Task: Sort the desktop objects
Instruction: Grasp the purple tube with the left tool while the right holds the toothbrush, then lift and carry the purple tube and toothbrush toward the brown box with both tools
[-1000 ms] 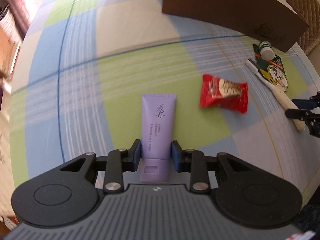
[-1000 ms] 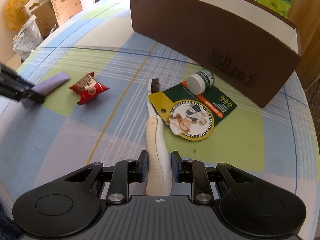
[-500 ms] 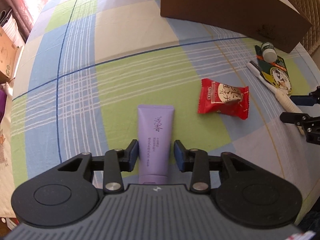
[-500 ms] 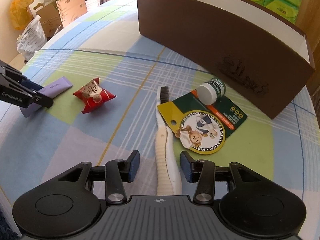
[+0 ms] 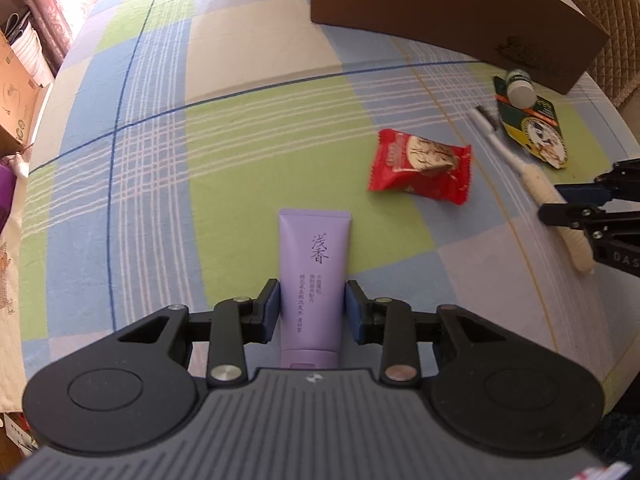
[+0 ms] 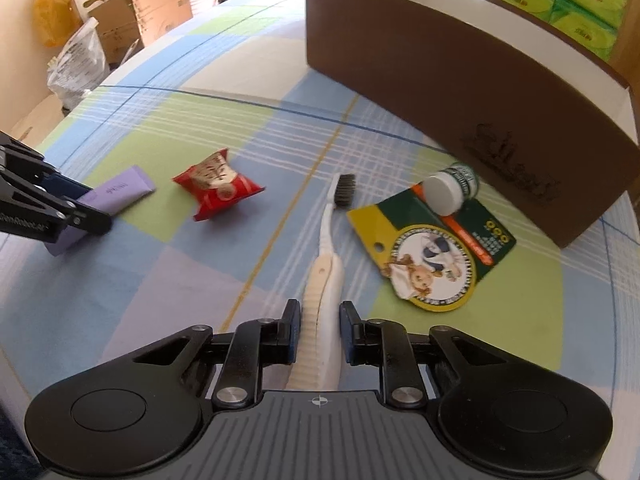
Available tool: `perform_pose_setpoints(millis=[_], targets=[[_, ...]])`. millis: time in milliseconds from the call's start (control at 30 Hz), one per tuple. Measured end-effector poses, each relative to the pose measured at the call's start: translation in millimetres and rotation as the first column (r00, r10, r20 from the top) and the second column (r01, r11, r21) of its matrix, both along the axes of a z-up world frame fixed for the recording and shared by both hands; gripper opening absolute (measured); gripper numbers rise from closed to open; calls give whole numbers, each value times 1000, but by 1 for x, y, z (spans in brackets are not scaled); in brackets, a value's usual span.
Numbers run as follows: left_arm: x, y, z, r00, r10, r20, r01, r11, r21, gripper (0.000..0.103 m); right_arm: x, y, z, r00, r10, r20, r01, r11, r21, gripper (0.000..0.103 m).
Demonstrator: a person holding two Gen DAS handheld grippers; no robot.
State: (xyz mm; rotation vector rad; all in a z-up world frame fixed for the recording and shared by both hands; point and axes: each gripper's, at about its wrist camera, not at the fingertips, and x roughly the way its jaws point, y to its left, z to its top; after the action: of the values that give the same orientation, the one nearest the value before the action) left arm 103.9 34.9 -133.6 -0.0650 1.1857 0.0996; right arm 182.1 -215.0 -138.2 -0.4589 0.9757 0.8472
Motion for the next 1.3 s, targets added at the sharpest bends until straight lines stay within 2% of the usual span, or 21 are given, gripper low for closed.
perform_pose_setpoints(millis=[133, 233, 733, 1300], targets=[[-4, -3, 1, 1000, 7, -4, -8, 1000, -16, 29, 0, -1, 3, 997, -3, -76, 6, 999, 34, 18], [-6, 1, 2, 1000, 28, -11, -28, 999, -40, 29, 1, -5, 8, 995, -17, -100, 23, 998, 64, 18], [0, -2, 30, 998, 23, 52, -20, 998, -55, 29, 12, -20, 31, 988, -73, -137, 92, 987, 135, 18], [27, -24, 63, 987, -46, 156, 58, 995, -75, 29, 24, -28, 54, 977, -102, -189, 144, 963, 228, 18]])
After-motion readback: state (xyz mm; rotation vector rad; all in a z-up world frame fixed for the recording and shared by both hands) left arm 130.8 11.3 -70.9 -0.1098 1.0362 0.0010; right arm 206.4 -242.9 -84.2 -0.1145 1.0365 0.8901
